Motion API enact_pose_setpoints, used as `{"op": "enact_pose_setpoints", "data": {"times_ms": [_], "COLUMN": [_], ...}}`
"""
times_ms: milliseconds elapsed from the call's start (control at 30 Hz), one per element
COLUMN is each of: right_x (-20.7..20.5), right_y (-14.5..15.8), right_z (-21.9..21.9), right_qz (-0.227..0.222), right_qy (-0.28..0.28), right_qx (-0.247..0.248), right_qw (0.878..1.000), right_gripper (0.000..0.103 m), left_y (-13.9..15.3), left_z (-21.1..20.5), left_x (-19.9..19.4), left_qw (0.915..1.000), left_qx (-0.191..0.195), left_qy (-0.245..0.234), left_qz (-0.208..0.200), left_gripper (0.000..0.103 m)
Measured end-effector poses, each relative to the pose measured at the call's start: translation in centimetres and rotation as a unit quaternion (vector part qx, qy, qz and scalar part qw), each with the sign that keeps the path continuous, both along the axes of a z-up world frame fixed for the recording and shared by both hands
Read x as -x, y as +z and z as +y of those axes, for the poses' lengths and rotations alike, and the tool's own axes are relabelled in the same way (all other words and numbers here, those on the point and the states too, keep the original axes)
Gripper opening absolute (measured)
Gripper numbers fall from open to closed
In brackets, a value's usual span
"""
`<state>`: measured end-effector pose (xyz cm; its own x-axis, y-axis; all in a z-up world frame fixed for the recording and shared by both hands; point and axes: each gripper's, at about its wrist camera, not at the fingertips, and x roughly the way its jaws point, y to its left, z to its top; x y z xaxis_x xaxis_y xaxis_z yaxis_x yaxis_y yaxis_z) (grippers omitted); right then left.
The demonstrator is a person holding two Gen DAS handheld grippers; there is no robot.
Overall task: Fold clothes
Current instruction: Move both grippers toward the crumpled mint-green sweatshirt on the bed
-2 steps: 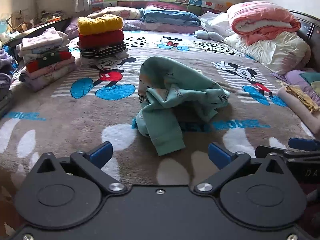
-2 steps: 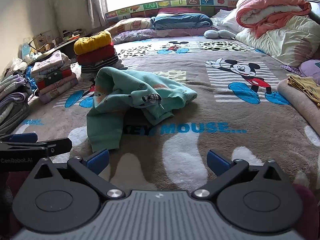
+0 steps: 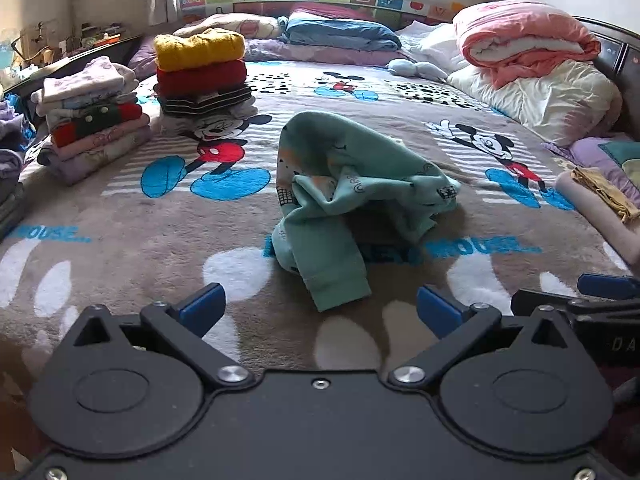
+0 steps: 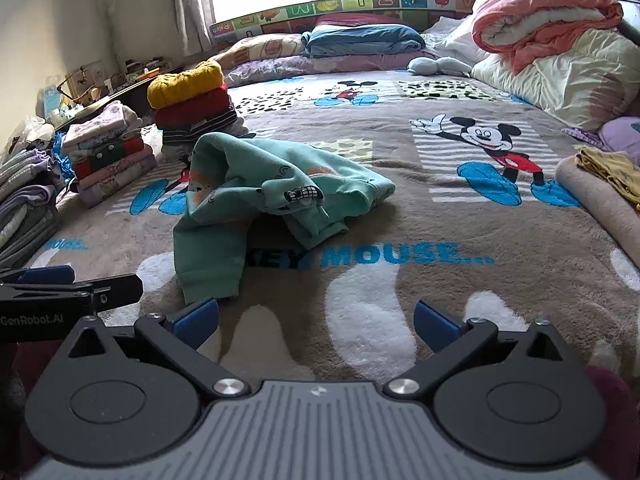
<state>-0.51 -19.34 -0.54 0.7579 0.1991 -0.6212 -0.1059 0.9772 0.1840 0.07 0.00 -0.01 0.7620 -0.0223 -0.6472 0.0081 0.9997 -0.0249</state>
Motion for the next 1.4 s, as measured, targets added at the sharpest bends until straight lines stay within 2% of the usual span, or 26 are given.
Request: {"op": "enact_pose_setpoints", "data": {"times_ms": [200,400,500,1400], "right_x": [-0.1,-0.5,-0.4,-0.9], "right_y": [0.2,-1.1,-0.2,-1.5], "right_z": [0.1,-0.1,0.3,0.1], "right_qz": [0.011,0.010,0.016,0.026], "right_qy": [0.000,0.001,0.001,0.003], "right_qx": [-0.017,-0.011,-0.004,0.001], "right_qw": [1.000,1.000,1.000,1.000], "right_gripper": [0.103,0.103,0.103,0.103], "left_y": [-0.6,-0.6,-0.7,-1.3], "left_z": [-0.3,-0.2,-0.2,-0.2], "left_x": [0.1,-0.2,-0.2,-0.7], "left_qw": [0.9999,1.0000,1.0000,0.9998], "left_qx": [-0.002,0.006,0.005,0.008], "left_qy": [-0.008,-0.005,-0.004,-0.006], "left_qz": [-0.010,0.001,0.003,0.014], "left_gripper": [0.103,0.103,0.103,0.103]}}
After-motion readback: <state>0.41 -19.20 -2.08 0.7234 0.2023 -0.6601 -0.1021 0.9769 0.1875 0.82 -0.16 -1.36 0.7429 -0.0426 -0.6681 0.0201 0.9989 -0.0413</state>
